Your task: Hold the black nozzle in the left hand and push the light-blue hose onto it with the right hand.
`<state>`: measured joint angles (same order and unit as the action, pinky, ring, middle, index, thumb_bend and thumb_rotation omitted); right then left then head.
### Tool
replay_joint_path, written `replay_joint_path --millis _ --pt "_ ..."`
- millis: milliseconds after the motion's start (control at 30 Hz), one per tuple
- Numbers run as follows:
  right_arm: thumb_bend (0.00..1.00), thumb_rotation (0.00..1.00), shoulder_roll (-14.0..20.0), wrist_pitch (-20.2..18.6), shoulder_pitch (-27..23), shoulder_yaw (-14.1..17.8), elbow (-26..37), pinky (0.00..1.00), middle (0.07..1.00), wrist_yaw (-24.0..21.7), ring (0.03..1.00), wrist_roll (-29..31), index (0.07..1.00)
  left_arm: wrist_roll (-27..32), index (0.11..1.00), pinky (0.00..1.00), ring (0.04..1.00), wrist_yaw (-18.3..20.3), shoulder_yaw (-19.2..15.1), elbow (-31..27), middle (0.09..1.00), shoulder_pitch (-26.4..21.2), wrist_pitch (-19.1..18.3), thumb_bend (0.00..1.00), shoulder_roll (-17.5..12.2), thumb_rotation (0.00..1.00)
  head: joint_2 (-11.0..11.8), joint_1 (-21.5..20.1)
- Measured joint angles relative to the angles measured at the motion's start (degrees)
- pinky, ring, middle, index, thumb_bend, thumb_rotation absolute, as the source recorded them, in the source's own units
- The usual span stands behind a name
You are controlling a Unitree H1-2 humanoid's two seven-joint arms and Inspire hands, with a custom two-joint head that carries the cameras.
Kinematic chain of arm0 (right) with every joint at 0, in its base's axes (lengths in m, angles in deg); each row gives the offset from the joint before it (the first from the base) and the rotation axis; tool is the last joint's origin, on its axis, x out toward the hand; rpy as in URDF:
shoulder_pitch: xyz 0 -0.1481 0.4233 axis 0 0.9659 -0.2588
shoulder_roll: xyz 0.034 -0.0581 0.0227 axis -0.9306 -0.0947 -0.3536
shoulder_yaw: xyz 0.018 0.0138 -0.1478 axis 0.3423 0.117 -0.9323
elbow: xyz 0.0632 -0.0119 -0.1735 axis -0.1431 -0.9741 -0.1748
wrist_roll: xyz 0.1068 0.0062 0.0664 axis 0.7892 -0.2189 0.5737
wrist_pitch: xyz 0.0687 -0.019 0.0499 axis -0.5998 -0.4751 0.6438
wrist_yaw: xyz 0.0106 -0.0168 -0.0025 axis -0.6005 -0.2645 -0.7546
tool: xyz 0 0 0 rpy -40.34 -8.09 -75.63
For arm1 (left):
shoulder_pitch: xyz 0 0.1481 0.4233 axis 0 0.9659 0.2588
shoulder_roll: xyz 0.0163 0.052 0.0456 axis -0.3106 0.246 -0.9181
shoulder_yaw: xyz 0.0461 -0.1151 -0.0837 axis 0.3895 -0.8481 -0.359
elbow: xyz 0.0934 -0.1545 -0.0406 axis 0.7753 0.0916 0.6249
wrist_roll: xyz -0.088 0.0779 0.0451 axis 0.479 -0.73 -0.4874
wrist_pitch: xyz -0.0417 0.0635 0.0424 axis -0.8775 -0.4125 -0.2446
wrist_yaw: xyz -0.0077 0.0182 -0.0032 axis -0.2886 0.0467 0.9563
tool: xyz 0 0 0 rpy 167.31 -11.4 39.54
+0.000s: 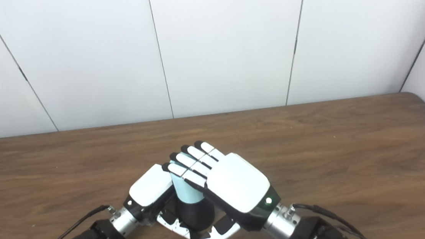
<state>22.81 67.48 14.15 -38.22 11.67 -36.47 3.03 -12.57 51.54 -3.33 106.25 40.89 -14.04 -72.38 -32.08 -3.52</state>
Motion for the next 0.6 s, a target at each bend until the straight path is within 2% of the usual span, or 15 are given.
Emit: replay_joint_path --millis 67,133,267,333,433,600 --pt "0.90 0.79 0.00 0.00 0.01 0.00 -0.01 0.97 0.933 0.02 0.945 0.00 0.884 0.00 0.524 0.21 0.275 -0.03 0.01 0.00 0.401 0.00 0.00 0.51 0.00 0.00 0.00 0.00" --pt "0.90 0.79 0.00 0.00 0.02 -0.01 -0.02 0.96 0.936 0.02 0.949 0.01 0.889 0.00 0.494 0.20 0.260 -0.03 0.01 0.00 0.454 0.00 0.00 0.52 0.00 0.00 0.00 0.00" --pt "0.90 0.79 0.00 0.00 0.08 -0.03 -0.02 0.96 0.933 0.02 0.943 0.04 0.893 0.03 0.484 0.18 0.241 -0.05 0.01 0.00 0.472 0.00 -0.01 0.52 0.00 0.00 0.00 0.00" --pt "0.90 0.78 -0.01 -0.02 0.08 0.00 -0.02 0.95 0.931 0.02 0.940 0.21 0.895 0.05 0.518 0.22 0.294 -0.04 0.01 0.00 0.427 0.00 -0.01 0.52 0.00 0.00 0.00 -0.09" --pt "0.89 0.78 -0.04 -0.16 0.17 0.21 -0.11 0.94 0.918 0.03 0.929 1.32 0.874 0.05 0.525 0.26 0.345 -0.03 0.02 0.00 0.434 0.00 0.00 0.52 0.00 0.00 0.00 -0.09" --pt "0.88 0.82 -0.13 -0.20 0.15 0.47 -0.48 0.94 0.918 0.51 0.929 2.96 0.869 0.05 0.525 0.22 0.287 -0.04 0.08 0.00 0.404 -0.01 0.00 0.51 0.00 0.00 0.18 -0.09"
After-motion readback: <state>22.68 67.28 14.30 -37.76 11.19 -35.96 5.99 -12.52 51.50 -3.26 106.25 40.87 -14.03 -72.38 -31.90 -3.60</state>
